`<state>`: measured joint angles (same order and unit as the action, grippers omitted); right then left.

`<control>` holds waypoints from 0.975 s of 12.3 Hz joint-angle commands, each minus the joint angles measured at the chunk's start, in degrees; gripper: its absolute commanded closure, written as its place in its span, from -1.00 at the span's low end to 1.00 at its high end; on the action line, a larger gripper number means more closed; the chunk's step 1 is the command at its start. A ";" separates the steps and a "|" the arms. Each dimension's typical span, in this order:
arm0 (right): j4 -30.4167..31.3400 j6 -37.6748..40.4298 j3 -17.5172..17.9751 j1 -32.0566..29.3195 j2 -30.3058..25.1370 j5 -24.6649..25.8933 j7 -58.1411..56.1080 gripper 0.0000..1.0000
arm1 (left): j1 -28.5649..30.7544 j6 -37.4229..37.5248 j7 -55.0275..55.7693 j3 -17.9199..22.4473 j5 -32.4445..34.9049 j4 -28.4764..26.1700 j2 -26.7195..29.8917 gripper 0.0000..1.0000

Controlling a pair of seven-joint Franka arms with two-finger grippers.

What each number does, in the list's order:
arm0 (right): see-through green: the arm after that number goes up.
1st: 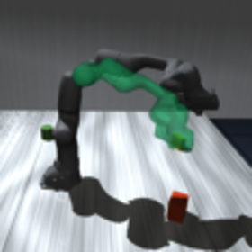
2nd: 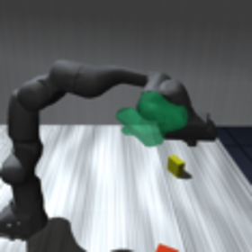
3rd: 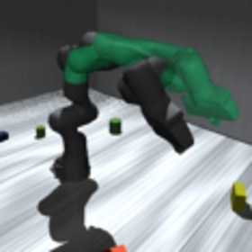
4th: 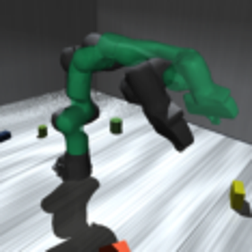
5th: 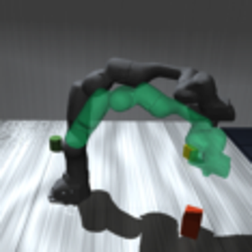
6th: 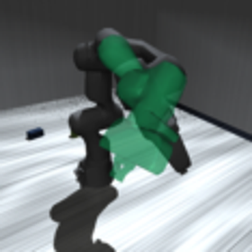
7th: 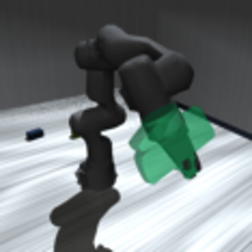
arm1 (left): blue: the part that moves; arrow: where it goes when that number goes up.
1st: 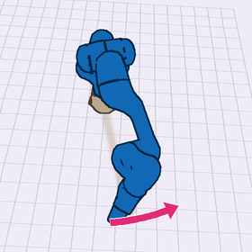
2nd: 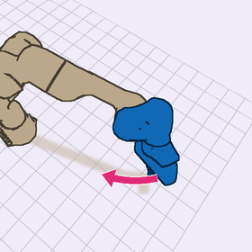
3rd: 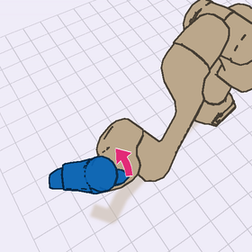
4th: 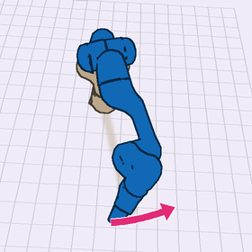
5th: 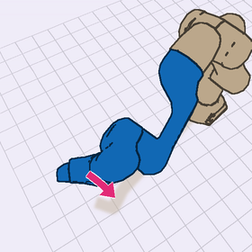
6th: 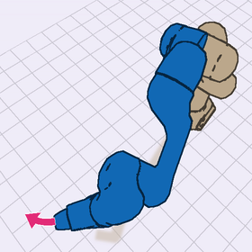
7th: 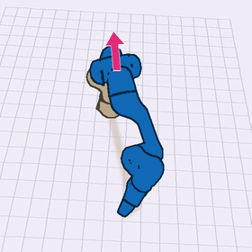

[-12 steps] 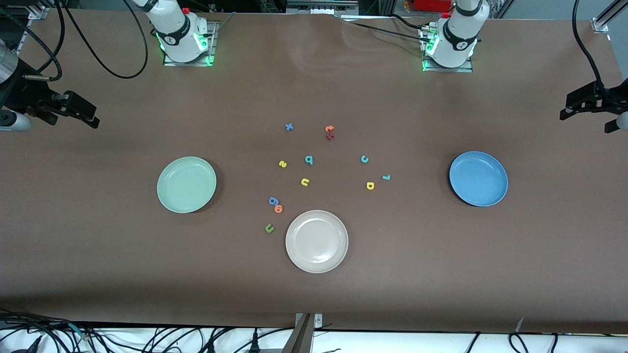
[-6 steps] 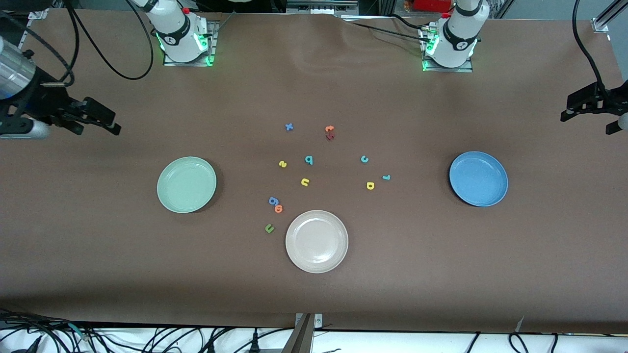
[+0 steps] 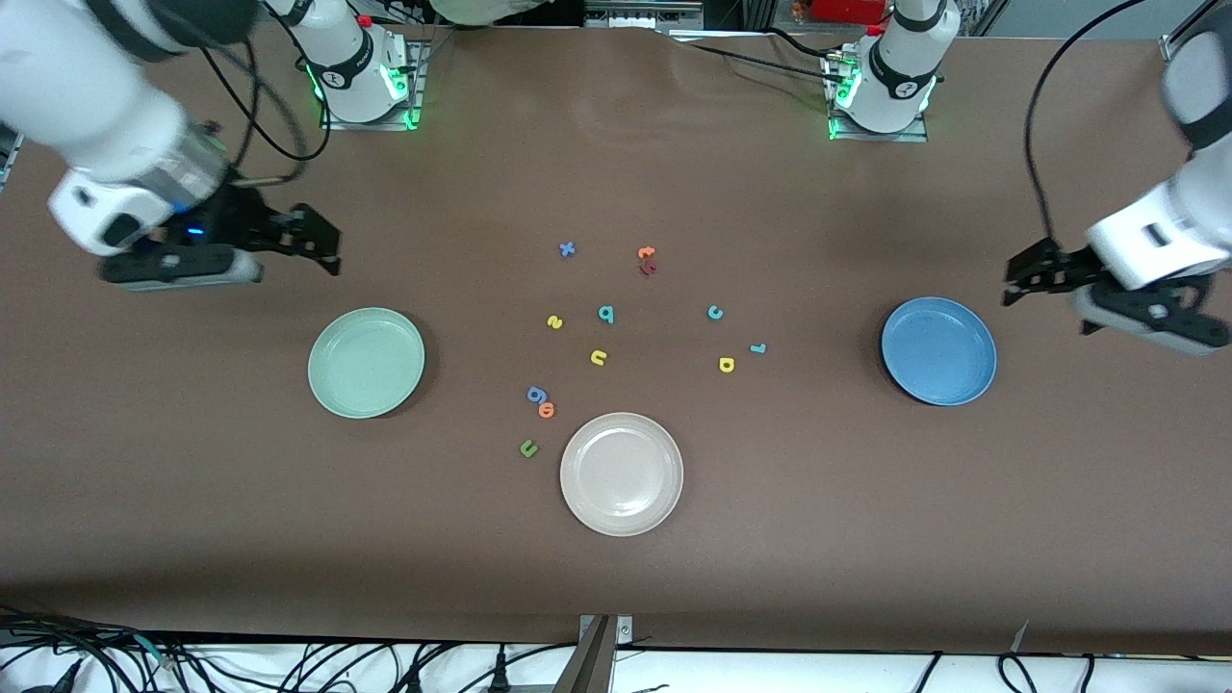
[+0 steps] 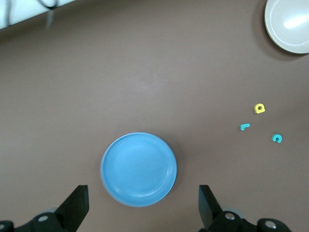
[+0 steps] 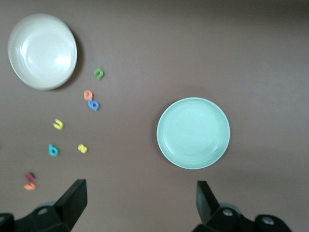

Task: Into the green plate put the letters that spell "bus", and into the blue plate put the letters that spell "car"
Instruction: 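Move the right gripper and the left gripper toward the scattered letters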

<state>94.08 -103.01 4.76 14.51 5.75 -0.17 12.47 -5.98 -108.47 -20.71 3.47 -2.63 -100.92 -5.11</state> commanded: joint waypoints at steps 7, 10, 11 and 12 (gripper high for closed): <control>-0.30 -6.48 -0.45 16.58 15.25 3.68 15.37 -1.00 | -2.98 -10.27 -1.10 0.57 0.17 -8.93 -3.93 -1.00; -0.38 -11.32 -0.45 16.60 19.12 3.77 21.09 -0.99 | -8.23 -10.80 9.68 0.48 0.17 -9.21 -9.11 -1.00; -0.39 -12.55 -0.62 16.60 20.17 3.86 22.24 -0.99 | -10.08 -10.88 10.41 0.39 0.17 -8.95 -11.13 -1.00; -0.65 -13.43 -0.71 16.25 21.14 3.86 23.12 -0.99 | -11.06 -12.36 10.77 0.39 0.09 -8.86 -13.24 -1.00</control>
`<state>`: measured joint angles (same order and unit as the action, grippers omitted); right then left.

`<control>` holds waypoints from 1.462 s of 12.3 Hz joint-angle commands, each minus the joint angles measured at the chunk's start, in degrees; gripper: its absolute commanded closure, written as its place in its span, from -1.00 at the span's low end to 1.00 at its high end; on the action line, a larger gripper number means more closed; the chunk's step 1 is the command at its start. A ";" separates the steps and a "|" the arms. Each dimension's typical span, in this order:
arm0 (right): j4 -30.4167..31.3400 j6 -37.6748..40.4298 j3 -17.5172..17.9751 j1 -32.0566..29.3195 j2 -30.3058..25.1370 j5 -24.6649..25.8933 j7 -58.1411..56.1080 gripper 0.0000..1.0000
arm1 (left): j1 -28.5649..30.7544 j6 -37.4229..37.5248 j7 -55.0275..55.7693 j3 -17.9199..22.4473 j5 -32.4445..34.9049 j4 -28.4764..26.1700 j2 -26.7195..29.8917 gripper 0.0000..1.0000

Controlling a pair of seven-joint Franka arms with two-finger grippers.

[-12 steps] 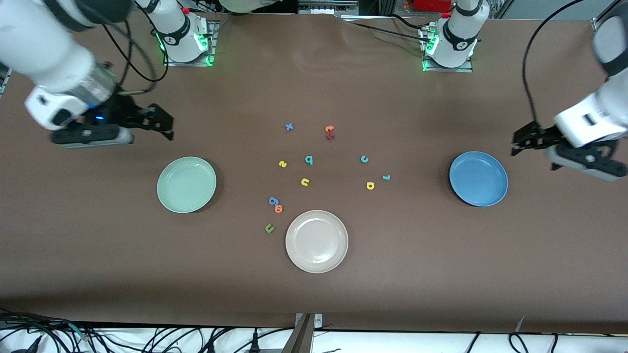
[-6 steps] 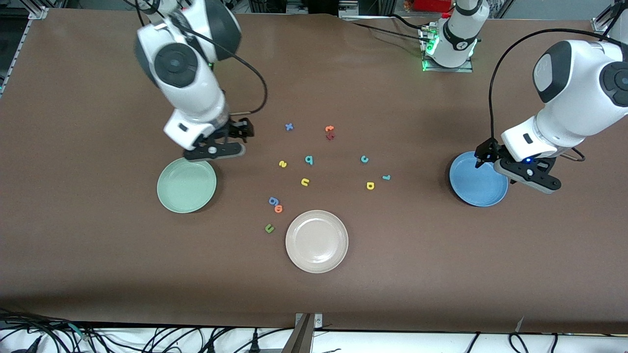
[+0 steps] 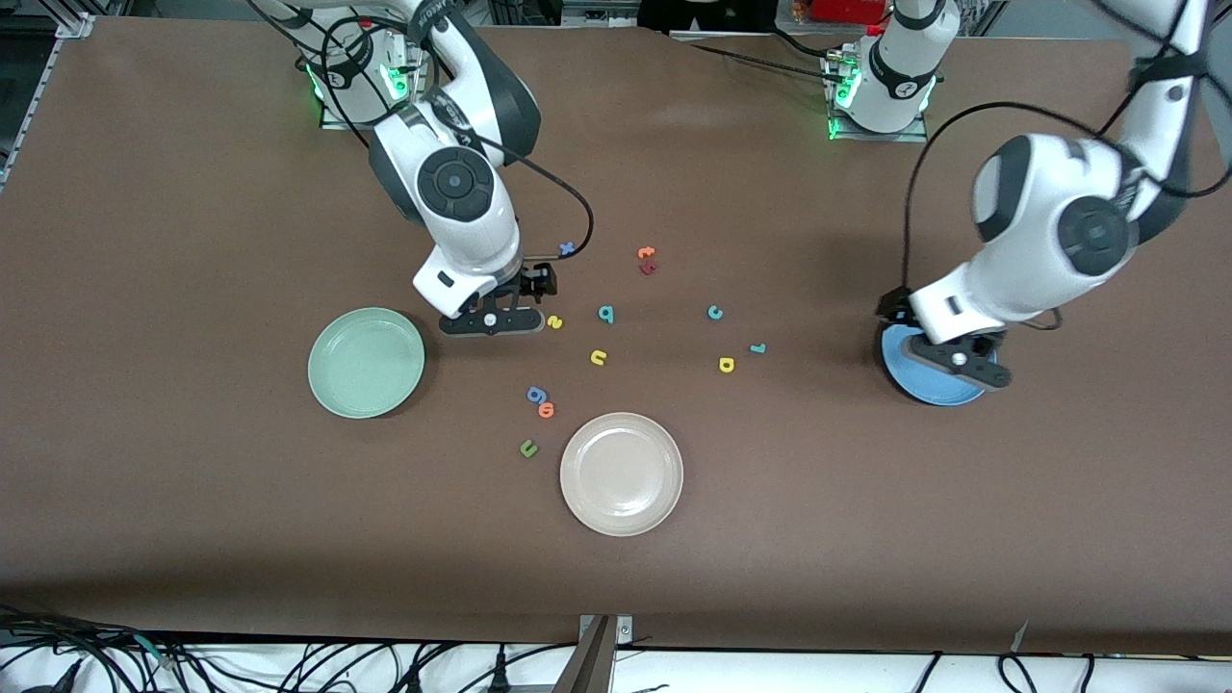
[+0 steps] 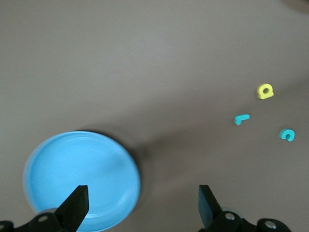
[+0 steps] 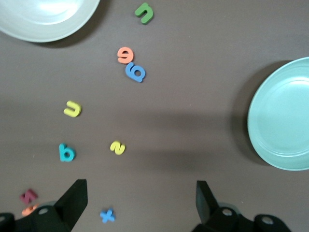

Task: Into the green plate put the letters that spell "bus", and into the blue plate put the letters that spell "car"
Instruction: 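Move the right gripper and the left gripper toward the scattered letters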

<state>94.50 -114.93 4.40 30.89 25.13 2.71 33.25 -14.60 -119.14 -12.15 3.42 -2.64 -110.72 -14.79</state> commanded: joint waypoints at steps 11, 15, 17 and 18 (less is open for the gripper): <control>-0.72 -12.16 -0.45 3.39 13.09 3.88 16.32 -0.88 | -10.01 -24.97 25.16 -4.65 0.87 -3.43 -15.79 -0.85; -0.72 -14.53 -0.45 5.23 15.38 4.06 20.19 -0.60 | -10.10 -30.53 23.75 -4.74 3.59 -9.33 -14.75 -0.81; -0.55 -15.14 -0.45 5.23 16.09 4.05 20.80 -0.51 | -10.10 -30.45 23.75 -4.83 3.87 -9.96 -14.21 -0.81; -0.63 -15.32 -0.54 5.23 16.61 4.05 23.07 -0.51 | -10.10 -30.45 23.84 -4.83 3.87 -9.87 -14.21 -0.81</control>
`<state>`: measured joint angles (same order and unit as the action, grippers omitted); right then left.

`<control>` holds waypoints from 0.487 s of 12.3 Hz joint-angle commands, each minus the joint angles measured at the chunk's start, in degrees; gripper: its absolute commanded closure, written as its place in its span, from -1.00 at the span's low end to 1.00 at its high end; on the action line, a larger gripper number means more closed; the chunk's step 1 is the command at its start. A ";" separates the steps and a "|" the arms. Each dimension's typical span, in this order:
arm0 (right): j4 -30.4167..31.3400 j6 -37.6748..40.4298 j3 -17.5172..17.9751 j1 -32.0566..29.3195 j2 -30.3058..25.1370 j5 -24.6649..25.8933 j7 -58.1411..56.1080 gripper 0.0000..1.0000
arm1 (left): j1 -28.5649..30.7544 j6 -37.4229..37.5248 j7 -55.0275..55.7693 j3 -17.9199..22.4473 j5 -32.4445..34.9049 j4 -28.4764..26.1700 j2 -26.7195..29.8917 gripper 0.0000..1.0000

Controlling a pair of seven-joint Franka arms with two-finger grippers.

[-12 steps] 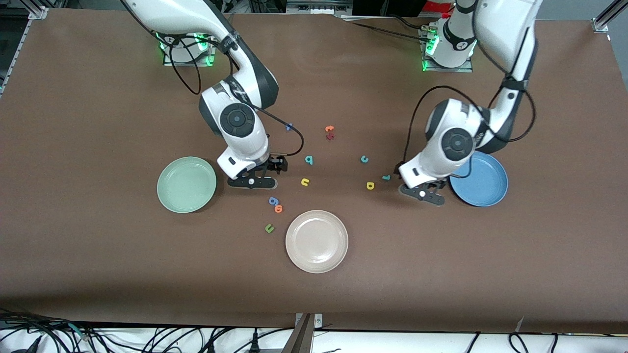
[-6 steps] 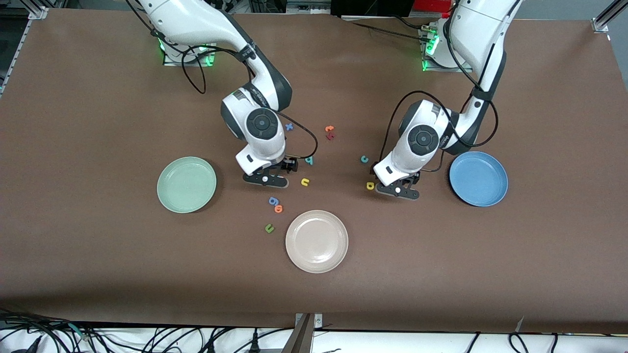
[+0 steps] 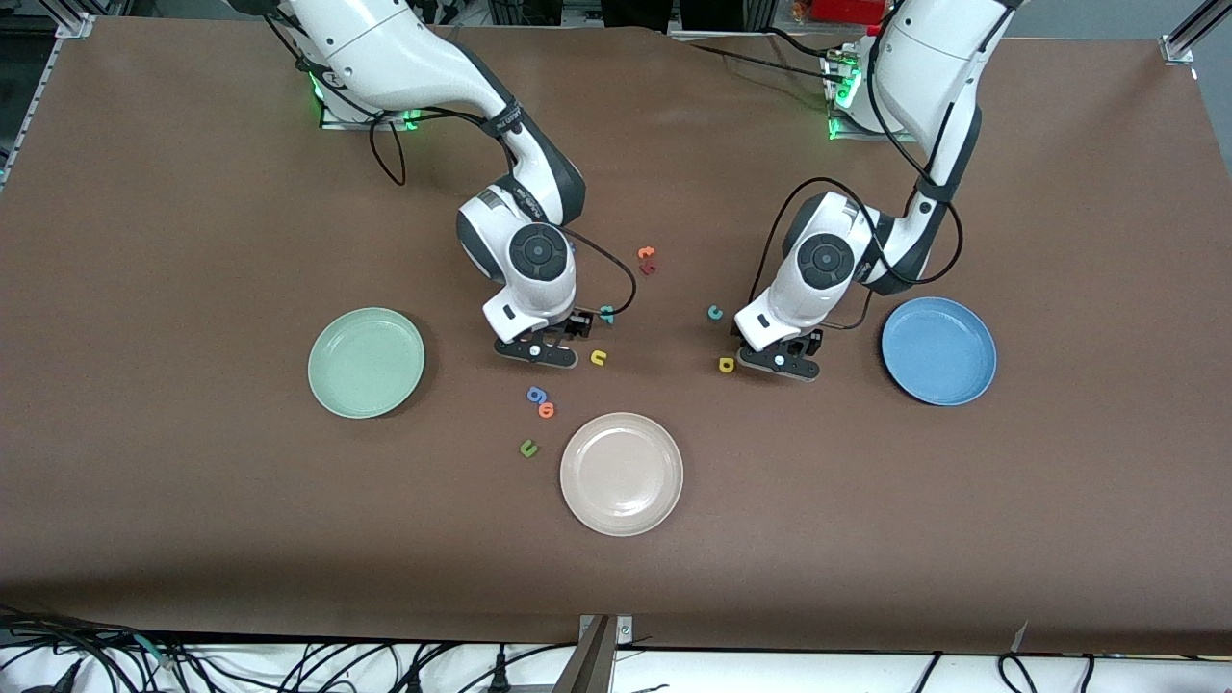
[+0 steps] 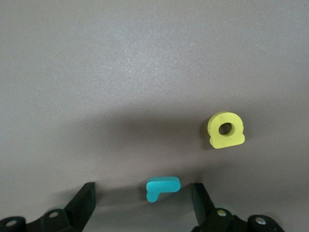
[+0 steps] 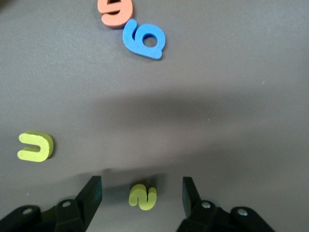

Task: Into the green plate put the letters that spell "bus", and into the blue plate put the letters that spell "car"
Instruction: 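Grasp the yellow 2 with the right gripper while the left gripper grasps cyan r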

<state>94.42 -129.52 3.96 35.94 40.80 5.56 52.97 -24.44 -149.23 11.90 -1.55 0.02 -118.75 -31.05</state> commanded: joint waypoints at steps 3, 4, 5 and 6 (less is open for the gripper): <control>-0.47 -1.61 0.09 0.36 1.21 0.94 10.13 -0.39 | -0.34 -0.45 0.31 0.14 1.21 -1.22 1.87 -0.77; -0.47 -1.61 0.17 0.27 1.21 0.16 10.23 -0.39 | -0.34 -0.45 0.31 0.14 1.29 -1.04 1.70 -0.77; -0.38 -1.61 0.17 0.36 1.21 0.06 10.40 -0.39 | -0.34 -0.45 0.23 0.14 1.29 -0.96 1.52 -0.77; 0.14 -1.61 0.26 0.27 1.30 0.06 12.40 -0.39 | -0.34 -0.71 0.22 0.14 1.29 -0.95 1.34 -0.72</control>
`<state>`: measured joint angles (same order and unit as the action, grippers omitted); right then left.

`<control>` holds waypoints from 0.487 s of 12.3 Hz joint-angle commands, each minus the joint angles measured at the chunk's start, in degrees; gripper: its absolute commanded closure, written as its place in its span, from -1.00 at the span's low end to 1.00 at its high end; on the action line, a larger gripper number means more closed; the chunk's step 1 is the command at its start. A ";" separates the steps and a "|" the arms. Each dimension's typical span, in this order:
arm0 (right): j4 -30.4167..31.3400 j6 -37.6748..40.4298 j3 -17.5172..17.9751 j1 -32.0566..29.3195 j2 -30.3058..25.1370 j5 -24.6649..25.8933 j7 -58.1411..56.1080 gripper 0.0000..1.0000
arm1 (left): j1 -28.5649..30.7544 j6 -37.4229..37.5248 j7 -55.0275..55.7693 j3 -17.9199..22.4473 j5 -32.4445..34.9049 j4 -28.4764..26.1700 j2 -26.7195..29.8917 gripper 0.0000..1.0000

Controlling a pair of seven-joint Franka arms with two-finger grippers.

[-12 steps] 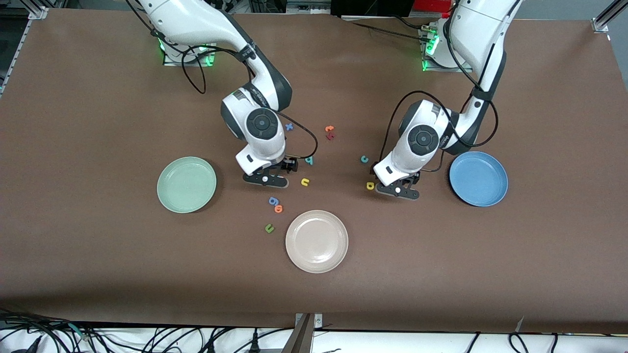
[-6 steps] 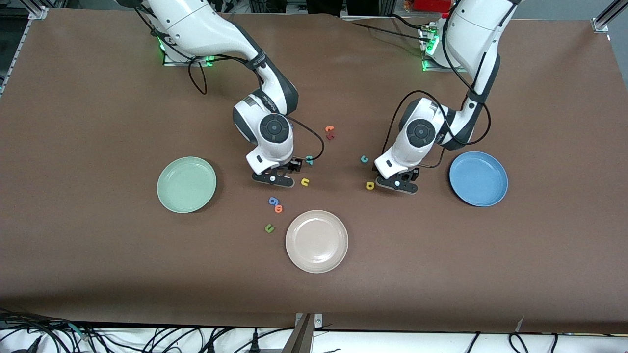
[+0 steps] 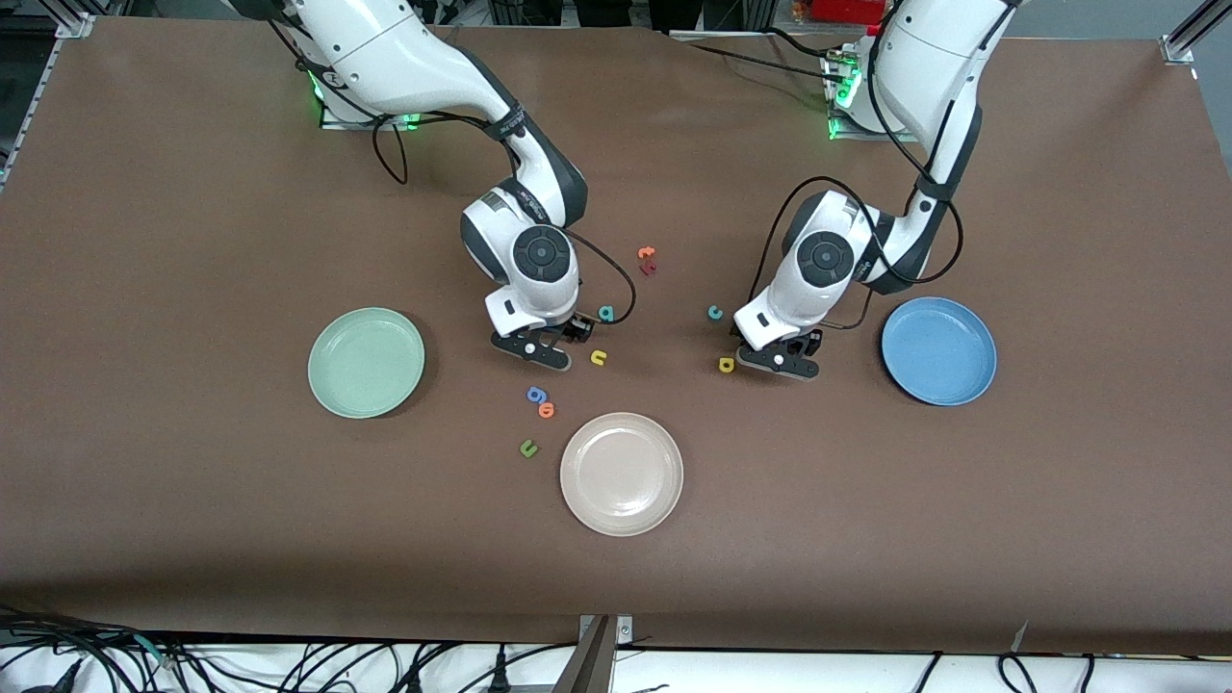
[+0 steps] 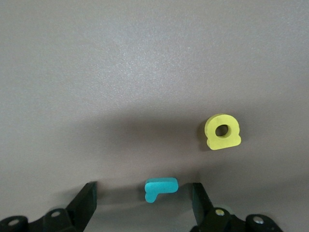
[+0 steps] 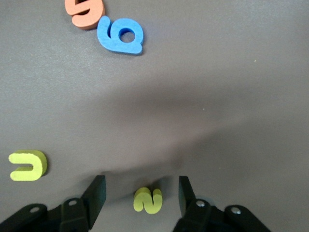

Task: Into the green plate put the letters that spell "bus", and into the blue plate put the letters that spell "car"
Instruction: 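Grasp the yellow 2 with the right gripper while the left gripper grasps cyan r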

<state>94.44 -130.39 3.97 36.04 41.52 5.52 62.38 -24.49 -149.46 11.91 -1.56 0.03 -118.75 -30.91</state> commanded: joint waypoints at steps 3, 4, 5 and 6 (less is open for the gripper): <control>0.13 -0.83 0.69 0.52 0.84 0.20 10.12 -0.39 | -0.38 -0.48 0.22 0.16 1.29 -0.87 1.20 -0.50; 0.22 -0.83 0.69 0.69 0.84 0.20 10.13 -0.39 | -0.47 -0.48 0.22 0.16 1.29 -0.87 1.20 -0.50; 0.22 -0.83 0.69 0.70 0.84 0.11 10.48 -0.39 | -0.64 -0.48 0.22 0.16 1.29 -0.87 1.11 -0.44; 0.22 -0.83 0.69 0.70 0.84 0.20 11.00 -0.28 | -0.65 -0.66 0.22 0.16 1.29 -0.87 0.85 -0.38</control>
<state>94.51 -130.45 4.51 36.39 42.14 5.50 71.52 -24.61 -149.62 11.91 -1.57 0.05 -118.75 -30.80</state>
